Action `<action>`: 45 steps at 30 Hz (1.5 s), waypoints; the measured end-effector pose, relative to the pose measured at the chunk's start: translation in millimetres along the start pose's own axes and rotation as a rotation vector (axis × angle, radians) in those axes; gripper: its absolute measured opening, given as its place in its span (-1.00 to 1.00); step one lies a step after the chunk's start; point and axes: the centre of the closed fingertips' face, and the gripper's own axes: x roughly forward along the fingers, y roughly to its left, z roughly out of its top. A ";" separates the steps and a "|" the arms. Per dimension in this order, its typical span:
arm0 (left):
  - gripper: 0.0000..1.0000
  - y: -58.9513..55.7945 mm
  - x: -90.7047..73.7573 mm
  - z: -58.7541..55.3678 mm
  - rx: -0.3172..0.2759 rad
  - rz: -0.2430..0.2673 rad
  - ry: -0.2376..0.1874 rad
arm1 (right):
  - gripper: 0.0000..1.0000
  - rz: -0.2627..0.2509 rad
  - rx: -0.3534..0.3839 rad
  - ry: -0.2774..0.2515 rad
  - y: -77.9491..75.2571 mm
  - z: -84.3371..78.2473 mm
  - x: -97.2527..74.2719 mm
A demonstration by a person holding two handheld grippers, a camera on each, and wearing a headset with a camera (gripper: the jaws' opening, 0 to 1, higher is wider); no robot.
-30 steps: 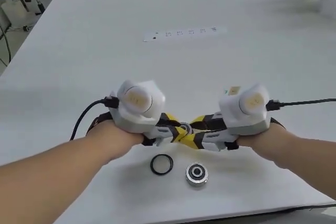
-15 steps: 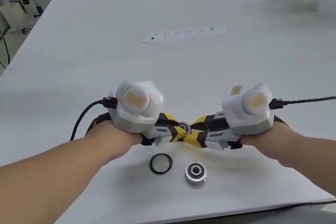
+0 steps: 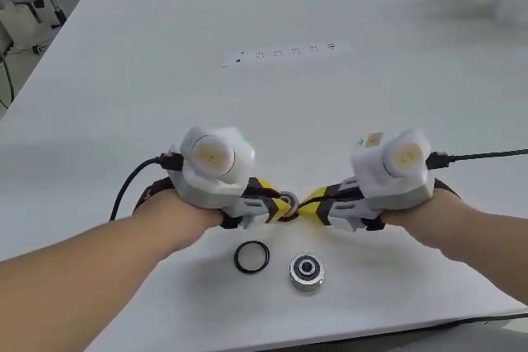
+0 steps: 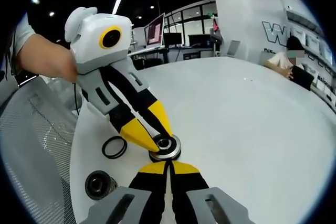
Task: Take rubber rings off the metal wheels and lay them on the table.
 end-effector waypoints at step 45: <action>-0.86 -1.3 0.5 -0.1 0.001 0.035 0.013 | -1.00 0.031 0.367 -0.117 -0.7 14.9 -5.8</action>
